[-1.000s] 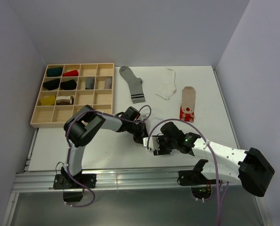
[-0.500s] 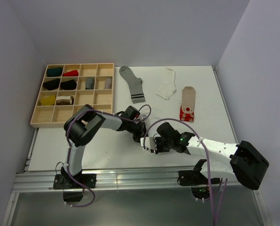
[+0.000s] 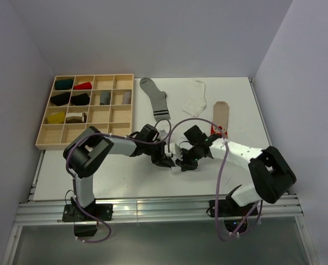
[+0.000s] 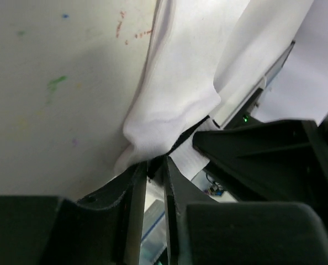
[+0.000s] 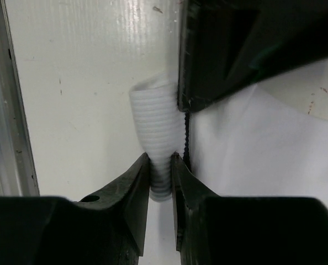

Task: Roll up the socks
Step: Roll the sock at the center of the board.

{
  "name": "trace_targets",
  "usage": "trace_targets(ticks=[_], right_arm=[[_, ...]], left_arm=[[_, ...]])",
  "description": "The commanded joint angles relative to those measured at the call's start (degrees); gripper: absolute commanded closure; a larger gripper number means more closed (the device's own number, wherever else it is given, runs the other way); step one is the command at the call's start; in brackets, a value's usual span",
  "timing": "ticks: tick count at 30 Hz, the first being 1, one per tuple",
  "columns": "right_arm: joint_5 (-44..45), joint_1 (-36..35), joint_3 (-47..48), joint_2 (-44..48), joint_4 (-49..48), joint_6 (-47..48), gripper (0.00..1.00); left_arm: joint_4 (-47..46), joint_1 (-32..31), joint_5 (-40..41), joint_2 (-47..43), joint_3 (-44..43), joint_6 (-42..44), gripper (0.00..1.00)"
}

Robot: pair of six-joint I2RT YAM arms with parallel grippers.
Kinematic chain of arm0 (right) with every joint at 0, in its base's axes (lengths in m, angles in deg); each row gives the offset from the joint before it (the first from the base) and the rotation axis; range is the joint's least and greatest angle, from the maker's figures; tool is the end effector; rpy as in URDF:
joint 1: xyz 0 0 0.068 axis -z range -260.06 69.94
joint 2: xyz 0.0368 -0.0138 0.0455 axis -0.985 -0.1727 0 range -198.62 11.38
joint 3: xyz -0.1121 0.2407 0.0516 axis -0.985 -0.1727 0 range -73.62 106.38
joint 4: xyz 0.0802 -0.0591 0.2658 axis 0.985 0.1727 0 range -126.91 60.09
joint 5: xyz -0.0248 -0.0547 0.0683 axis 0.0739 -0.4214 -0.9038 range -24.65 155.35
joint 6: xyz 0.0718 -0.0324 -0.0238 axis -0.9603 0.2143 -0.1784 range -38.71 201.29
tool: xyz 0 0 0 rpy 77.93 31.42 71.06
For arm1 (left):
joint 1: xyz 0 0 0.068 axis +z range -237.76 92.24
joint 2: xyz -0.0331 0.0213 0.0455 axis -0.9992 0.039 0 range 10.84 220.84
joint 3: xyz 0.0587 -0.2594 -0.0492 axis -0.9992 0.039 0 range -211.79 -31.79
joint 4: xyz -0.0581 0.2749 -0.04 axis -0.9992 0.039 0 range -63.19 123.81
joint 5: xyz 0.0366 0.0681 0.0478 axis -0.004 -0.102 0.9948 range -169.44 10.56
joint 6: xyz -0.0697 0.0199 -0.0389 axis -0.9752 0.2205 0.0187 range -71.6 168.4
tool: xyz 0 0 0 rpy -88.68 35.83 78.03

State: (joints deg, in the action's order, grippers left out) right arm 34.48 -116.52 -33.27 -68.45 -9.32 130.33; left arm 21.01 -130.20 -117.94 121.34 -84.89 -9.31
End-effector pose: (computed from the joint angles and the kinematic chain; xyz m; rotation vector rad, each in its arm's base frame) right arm 0.1971 0.1913 0.1216 -1.8821 1.8201 0.6595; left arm 0.2561 -0.2945 0.0626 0.0339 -2.7525 1.3422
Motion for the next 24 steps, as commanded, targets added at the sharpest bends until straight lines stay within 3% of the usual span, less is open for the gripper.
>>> trace_targets(ticks=[1,12,24], right_arm=[[-7.4,3.9,5.0,-5.0,9.9,3.2,0.78],[-14.6,11.8,21.3,-23.9,28.2,9.7,0.78],[-15.2,14.4,32.9,-36.4,37.1,7.8,0.77]], left_arm=[[-3.9,0.7,9.3,-3.8,3.0,1.3,0.76],[-8.5,0.2,21.6,-13.8,7.0,6.5,0.69],[-19.9,-8.4,36.0,-23.3,15.6,25.4,0.6]])
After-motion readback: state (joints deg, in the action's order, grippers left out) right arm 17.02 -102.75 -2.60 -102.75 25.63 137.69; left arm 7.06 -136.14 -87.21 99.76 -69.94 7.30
